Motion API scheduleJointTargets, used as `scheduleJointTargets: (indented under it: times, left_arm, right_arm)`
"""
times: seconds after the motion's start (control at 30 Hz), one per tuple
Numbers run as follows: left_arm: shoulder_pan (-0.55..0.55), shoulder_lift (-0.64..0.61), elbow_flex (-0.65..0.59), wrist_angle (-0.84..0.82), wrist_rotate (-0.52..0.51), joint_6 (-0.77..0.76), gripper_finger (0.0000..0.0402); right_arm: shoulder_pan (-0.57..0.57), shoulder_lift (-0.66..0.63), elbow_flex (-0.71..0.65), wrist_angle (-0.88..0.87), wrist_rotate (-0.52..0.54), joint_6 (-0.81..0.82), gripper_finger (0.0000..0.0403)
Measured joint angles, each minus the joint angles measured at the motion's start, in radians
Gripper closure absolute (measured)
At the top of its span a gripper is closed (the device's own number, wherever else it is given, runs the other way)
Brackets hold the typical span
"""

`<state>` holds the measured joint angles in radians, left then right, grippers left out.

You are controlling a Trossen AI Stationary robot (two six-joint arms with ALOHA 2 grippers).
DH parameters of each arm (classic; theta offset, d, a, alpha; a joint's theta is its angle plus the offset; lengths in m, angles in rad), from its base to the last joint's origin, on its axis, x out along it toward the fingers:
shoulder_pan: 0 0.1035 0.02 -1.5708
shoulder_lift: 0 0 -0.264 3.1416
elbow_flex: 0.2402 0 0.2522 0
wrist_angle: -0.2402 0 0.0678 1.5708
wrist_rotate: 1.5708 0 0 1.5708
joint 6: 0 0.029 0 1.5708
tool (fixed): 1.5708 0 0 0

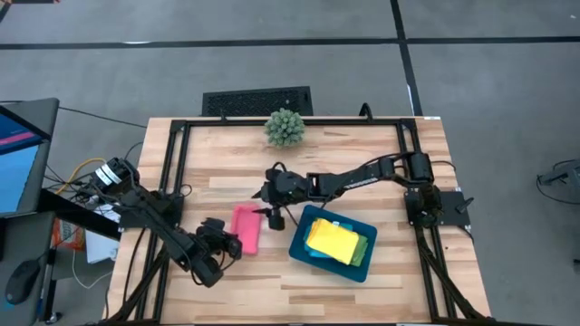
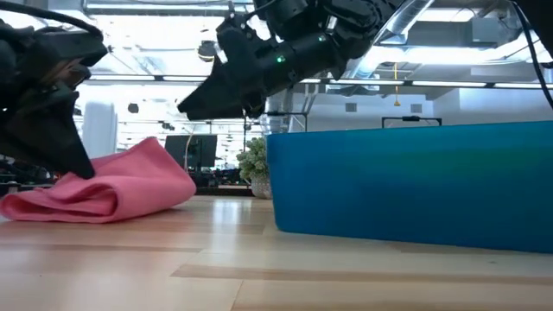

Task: Fold microfiber towels
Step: Fold the pink microfiber towel

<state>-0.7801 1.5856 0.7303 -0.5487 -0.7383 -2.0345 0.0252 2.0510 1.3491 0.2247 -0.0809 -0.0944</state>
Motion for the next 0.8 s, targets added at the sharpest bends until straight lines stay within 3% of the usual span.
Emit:
scheduleJointTargets:
  times: [0.27, 0.8]
  left_arm:
    - [-0.031, 0.000, 0.000, -0.066, -0.010, -0.099, 0.0401]
    - [-0.100, 0.000, 0.000, -0.150, -0.037, -0.272, 0.0401]
  right_arm:
    - [0.050, 0.077, 0.010, 0.200, 0.010, 0.016, 0.0175]
    - [0.054, 0.246, 0.139, 0.192, 0.013, 0.050, 0.0311]
